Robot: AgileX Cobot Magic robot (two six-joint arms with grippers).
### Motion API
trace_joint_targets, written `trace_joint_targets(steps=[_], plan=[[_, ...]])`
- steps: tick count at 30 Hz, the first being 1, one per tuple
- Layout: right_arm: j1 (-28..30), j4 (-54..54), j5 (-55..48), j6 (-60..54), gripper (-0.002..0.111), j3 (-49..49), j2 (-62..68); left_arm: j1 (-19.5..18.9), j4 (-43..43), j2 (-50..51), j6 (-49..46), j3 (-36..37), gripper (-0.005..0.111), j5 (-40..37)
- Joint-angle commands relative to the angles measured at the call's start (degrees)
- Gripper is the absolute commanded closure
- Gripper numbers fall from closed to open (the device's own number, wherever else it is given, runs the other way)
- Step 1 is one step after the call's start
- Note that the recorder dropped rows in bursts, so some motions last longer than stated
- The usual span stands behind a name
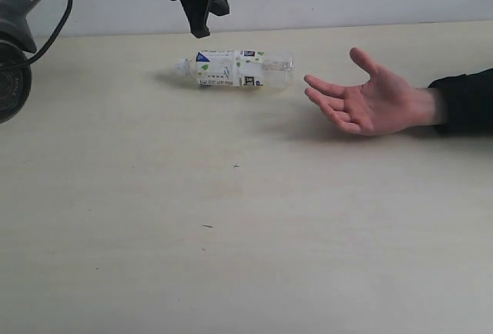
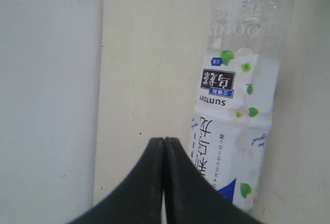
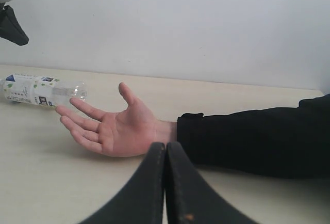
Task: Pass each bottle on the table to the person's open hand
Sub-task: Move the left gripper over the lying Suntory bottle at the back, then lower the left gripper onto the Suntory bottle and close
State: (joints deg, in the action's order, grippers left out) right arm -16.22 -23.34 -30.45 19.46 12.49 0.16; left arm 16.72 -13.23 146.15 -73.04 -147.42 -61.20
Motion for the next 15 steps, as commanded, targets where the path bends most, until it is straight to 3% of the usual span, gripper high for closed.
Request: trace_joint_targets(steps=[1,5,8,15], plan=[[-0.2,0.3,0.4,0.2,0.108,-0.2,-0.2,-0.2,0.2,-0.2,-1.1,-0.6,0.096,-0.6],[-0.2,0.3,0.4,0.2,0.108,-0.2,-0.2,-0.1,0.2,0.3,-1.5,-0.6,0.065,-0.9],[-0.2,0.3,0.4,0.2,0.108,-0.2,-0.2,-0.1,0.2,1.5,-1.5,-0.6,0.048,-0.9],[-0.2,0.3,0.4,0.2,0.108,-0.2,-0.2,-0.1,0.3,3.7,-0.2,-0.6,0.043,-0.8]])
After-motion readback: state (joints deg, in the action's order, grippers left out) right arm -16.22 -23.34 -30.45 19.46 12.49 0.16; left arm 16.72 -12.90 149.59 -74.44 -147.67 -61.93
